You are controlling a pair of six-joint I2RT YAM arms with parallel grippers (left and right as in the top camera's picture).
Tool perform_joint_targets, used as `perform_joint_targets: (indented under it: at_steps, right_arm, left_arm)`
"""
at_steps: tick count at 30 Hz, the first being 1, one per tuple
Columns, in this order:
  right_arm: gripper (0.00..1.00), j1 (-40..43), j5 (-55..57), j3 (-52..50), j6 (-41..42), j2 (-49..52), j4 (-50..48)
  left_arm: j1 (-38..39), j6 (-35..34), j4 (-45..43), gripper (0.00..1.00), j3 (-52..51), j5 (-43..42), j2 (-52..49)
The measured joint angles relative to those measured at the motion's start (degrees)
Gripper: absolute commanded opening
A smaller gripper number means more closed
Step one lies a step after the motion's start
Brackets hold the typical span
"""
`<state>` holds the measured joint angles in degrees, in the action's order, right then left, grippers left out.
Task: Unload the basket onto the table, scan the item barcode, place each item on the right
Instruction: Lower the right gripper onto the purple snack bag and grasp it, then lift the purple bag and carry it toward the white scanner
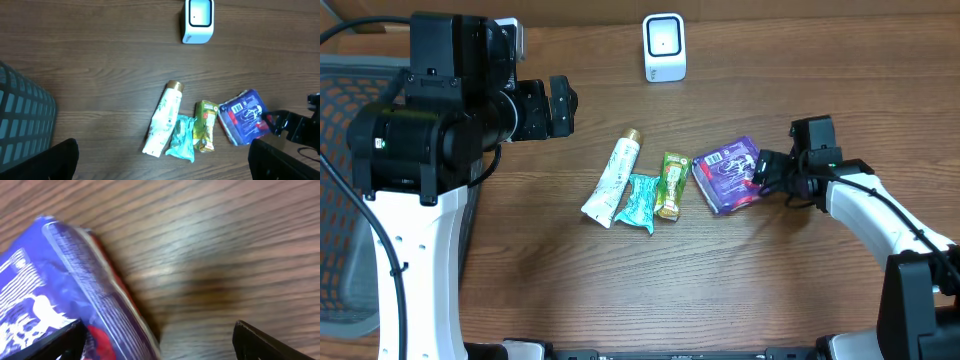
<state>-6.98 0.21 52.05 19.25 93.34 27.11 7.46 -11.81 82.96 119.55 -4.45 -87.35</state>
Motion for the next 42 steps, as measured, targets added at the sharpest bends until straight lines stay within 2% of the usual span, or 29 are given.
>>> perform_joint_targets:
  at_steps: [4,7,10,16,25,30,32,35,39,42]
  right_arm:
    - [0.96,1.05,-2.95,3.48,-2.10,0.00,5.97]
    - [1.00,1.68,-7.72,9.90,-4.98,0.00,13.77]
    - [1.00,2.75,-12.39,15.34,-8.76,-0.04,17.59]
    - [1.00,7.56,-24.35,18.29,-17.81,0.83,18.73]
    - [1.00,9.25,-34.99,18.45,-31.65,17.86,20.02]
    - [0.99,9.29,-39.23,18.58,-35.36,20.26,19.58]
    - [0.93,9.29,-40.11,18.69,-36.02,20.57,19.45]
    - [0.79,9.29,-40.46,18.69,-36.46,21.00,19.69]
    - [0.72,9.29,-40.68,18.45,-36.70,21.70,20.02]
    - [0.61,9.31,-41.38,17.09,-36.89,21.70,19.08]
  left_arm:
    - [0.00,0.00,0.00,1.00,0.00,0.02,0.00]
    - [0.00,0.00,0.00,1.00,0.00,0.02,0.00]
    - [0.00,0.00,-0.02,0.99,0.00,0.02,0.00]
    - [0.00,0.00,0.00,1.00,0.00,0.02,0.00]
    - [0.00,0.00,0.00,0.99,-0.02,0.02,0.00]
    - [0.00,0.00,-0.02,1.00,-0.02,0.02,0.00]
    - [0.00,0.00,0.00,1.00,0.00,0.02,0.00]
    - [0.00,0.00,-0.02,1.00,0.00,0.02,0.00]
    - [0.00,0.00,-0.02,0.99,-0.02,0.02,0.00]
    - [0.00,0.00,0.00,1.00,0.00,0.02,0.00]
